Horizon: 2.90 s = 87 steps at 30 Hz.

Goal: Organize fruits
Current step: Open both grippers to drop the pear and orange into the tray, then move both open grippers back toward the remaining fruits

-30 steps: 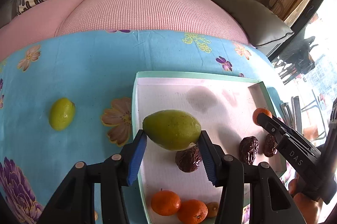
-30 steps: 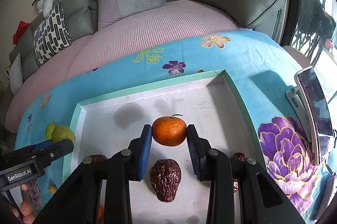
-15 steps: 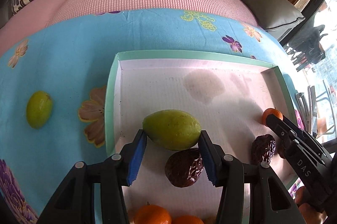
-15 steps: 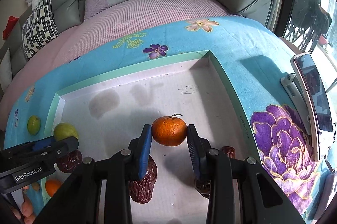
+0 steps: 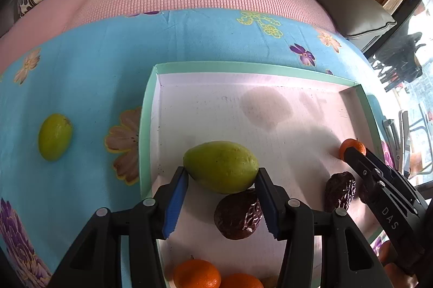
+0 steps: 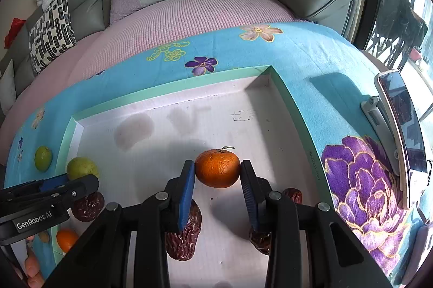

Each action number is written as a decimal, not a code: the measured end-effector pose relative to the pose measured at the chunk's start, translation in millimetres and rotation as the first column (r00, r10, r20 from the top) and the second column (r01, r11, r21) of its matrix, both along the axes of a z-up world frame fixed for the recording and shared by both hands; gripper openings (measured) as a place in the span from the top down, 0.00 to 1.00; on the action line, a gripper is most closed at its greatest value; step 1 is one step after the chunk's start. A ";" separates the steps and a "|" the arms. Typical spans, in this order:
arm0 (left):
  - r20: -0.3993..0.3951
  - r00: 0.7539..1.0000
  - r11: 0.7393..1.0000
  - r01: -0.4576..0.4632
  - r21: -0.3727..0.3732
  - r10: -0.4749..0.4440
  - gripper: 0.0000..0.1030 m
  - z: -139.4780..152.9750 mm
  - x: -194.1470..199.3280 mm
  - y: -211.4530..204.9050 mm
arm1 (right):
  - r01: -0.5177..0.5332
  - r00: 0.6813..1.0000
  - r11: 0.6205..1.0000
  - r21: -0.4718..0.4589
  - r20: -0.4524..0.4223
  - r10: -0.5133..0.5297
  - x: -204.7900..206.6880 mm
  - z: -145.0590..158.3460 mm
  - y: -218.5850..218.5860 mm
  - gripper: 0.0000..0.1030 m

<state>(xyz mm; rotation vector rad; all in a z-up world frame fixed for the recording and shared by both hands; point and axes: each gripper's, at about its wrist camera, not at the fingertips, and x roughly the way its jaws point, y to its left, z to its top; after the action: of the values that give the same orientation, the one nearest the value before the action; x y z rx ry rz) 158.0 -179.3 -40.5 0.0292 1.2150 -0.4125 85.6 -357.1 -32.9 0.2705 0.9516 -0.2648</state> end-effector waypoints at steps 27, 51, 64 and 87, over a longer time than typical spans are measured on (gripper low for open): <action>0.102 0.973 0.978 -0.209 -0.006 0.208 0.16 34.1 -15.3 52.7 | -0.016 1.000 1.000 -0.021 0.014 0.016 -4.6 12.1 6.5 0.25; 0.155 0.908 0.917 -0.398 0.027 0.389 0.00 30.5 -25.6 99.9 | -0.099 0.994 0.993 -0.066 0.030 0.102 -8.0 19.1 17.4 0.13; 0.157 0.912 0.921 -0.389 0.037 0.379 0.00 32.9 -46.1 136.8 | -0.189 0.981 0.979 -0.076 0.037 0.192 -2.6 27.4 50.8 0.13; 0.078 0.883 0.885 -0.465 0.024 0.462 0.00 -0.9 -55.2 214.5 | -0.356 0.934 0.932 -0.063 -0.050 0.354 5.3 18.7 137.4 0.13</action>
<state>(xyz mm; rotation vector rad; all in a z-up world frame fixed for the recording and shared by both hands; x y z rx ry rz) 102.9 35.3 -41.5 -0.2085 1.1167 0.0364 90.9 -219.7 -14.2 0.0241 1.0078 0.0300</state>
